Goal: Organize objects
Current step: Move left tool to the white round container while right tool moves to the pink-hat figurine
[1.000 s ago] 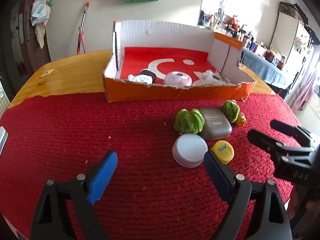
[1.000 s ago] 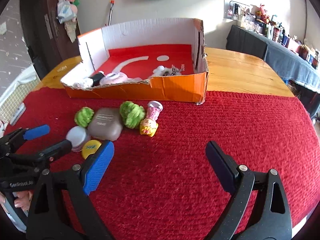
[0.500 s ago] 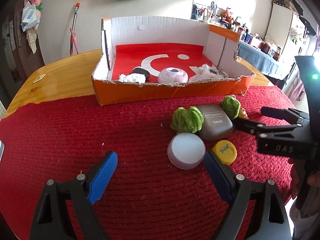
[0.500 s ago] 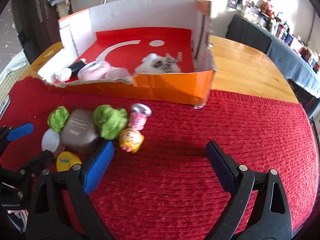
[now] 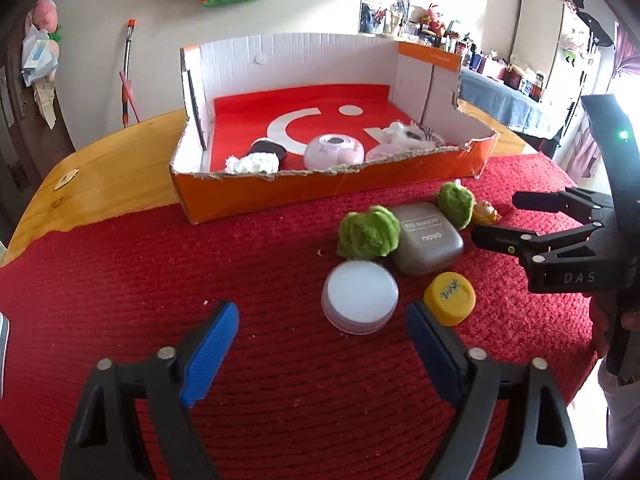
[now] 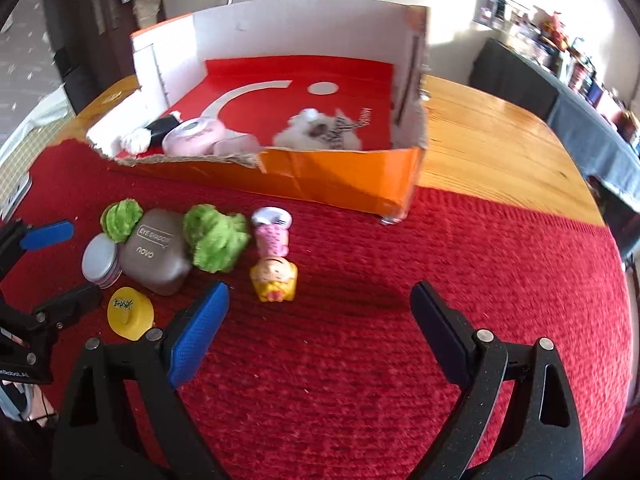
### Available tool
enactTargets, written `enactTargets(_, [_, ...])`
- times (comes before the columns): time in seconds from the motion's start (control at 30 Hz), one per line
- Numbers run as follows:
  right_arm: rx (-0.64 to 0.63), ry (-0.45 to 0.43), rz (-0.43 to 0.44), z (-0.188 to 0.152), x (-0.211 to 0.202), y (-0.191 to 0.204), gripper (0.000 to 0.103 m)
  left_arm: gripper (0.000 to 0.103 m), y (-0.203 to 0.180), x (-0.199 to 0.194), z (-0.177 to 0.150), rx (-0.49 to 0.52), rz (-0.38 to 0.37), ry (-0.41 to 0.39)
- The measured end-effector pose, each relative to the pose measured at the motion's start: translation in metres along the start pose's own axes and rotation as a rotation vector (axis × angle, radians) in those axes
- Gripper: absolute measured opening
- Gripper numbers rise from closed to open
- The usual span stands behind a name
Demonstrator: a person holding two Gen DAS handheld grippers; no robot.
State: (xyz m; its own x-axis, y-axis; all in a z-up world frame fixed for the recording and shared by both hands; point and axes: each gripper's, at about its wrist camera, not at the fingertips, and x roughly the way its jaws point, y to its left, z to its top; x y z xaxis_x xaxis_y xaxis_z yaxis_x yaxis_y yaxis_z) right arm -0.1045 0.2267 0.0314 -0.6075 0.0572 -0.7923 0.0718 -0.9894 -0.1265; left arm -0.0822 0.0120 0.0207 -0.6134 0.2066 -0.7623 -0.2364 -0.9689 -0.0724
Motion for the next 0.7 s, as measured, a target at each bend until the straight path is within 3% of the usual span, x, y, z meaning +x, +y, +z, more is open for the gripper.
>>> enactTargets(0.2, [-0.042, -0.007, 0.009, 0.006, 0.004, 0.007, 0.078, 0.071, -0.002, 0.0, 0.001, 0.018, -0.034, -0.007])
enactTargets(0.5, [-0.051, -0.027, 0.057, 0.012, 0.007, 0.007, 0.053, 0.058, -0.001, 0.003, 0.007, -0.005, -0.123, -0.019])
enactTargets(0.6, [-0.066, -0.036, 0.087, 0.012, 0.007, 0.01, 0.042, 0.043, -0.001, 0.003, 0.007, -0.006, -0.178, -0.018])
enactTargets(0.67, [-0.077, -0.042, 0.122, 0.013, 0.007, 0.011, 0.023, 0.043, 0.001, 0.003, 0.007, -0.018, -0.223, -0.018])
enactTargets(0.7, [-0.074, -0.04, 0.139, 0.012, 0.007, 0.011, 0.021, 0.042, 0.003, 0.002, 0.007, -0.026, -0.237, -0.018])
